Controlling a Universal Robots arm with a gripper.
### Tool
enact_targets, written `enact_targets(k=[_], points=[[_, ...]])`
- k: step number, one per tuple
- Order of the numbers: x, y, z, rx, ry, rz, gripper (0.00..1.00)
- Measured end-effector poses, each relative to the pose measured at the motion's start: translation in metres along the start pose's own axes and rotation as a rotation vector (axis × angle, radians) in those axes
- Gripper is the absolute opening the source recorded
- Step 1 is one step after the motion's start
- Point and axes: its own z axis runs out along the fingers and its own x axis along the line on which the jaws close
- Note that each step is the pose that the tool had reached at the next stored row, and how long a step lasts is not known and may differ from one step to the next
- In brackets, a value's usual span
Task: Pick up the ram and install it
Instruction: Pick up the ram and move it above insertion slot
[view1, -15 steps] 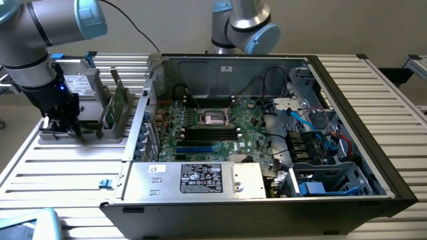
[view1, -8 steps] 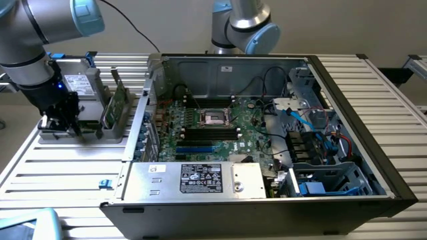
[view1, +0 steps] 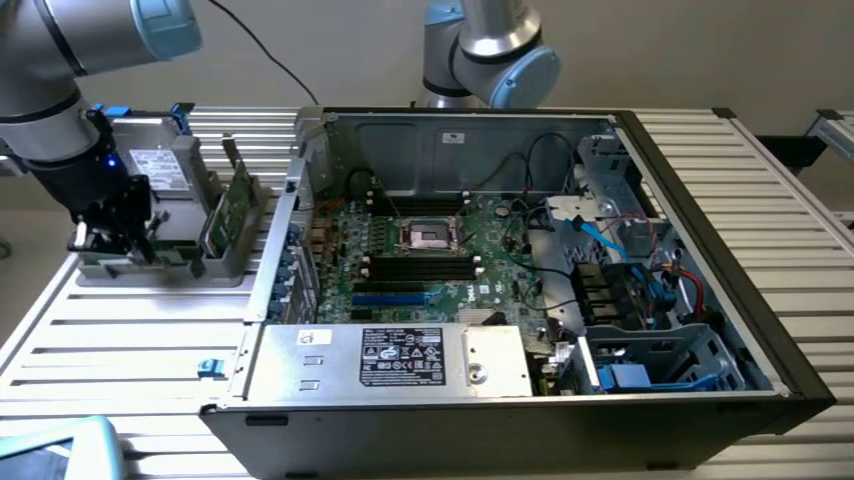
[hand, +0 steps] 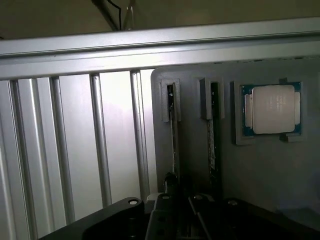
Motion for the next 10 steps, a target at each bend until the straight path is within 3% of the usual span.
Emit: enact_targets(k=[8,10], points=[[0.0,-0.0002,-0.0214,-0.0014,-0.0158,0.0,0.15],[0.0,-0.0003,-0.0286,-0.0019,-0.0223,0.0,0.15]])
